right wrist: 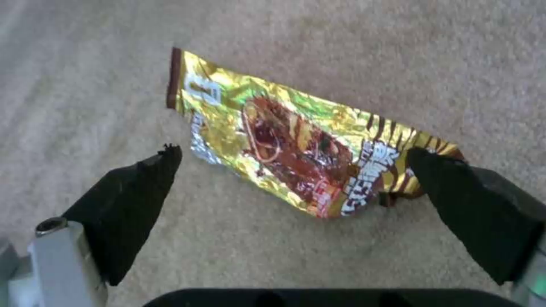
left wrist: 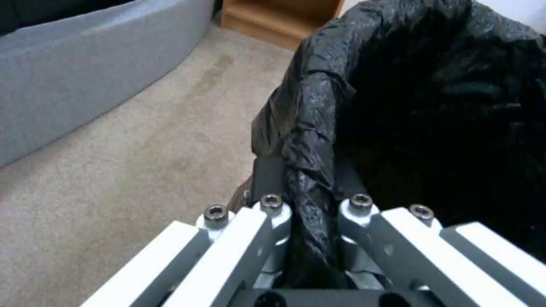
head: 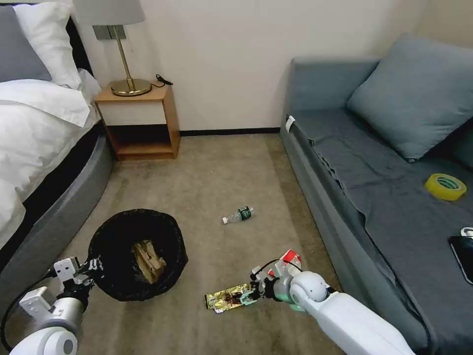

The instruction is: Pick up the trash bin, then pick up the garbage on the floor and place it into the trash bin.

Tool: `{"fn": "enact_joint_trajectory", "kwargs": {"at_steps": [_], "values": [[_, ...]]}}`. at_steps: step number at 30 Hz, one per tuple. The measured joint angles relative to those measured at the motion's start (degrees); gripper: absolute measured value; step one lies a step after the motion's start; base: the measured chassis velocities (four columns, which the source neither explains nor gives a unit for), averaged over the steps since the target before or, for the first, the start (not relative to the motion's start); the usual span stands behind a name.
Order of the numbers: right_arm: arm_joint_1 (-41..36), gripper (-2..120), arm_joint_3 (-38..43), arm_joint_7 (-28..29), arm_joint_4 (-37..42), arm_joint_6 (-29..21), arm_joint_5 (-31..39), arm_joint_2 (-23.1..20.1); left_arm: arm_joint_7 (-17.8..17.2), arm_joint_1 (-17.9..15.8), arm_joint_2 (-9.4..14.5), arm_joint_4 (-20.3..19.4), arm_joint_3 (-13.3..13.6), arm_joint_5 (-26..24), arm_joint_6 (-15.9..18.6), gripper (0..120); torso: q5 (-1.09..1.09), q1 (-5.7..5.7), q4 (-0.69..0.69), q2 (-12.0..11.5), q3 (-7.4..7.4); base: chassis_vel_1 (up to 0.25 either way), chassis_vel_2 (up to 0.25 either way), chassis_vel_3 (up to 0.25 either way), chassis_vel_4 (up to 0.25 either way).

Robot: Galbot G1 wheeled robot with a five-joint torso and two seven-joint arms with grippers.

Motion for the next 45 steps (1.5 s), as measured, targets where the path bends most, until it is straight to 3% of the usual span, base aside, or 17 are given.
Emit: {"fn": "enact_joint_trajectory", "kwargs": {"at_steps": [15,45], "values": [[0.41,100,1.05,-0.59,-5.84,3.60,-3.18,3.59,0.45,0.00,0.19,0.34,0.47,0.46,-0.35,4,0.00,0.00,0.00,0.01,0.00,0.000,0.000,0.000,0.000],[-1.04,100,5.14,0.21,-11.02,7.64,-6.61,5.97,0.74,-0.64,0.10,1.27,0.90,0.97,-1.07,4,0.01,0.00,0.00,0.01,0.00,0.000,0.000,0.000,0.000]]}}
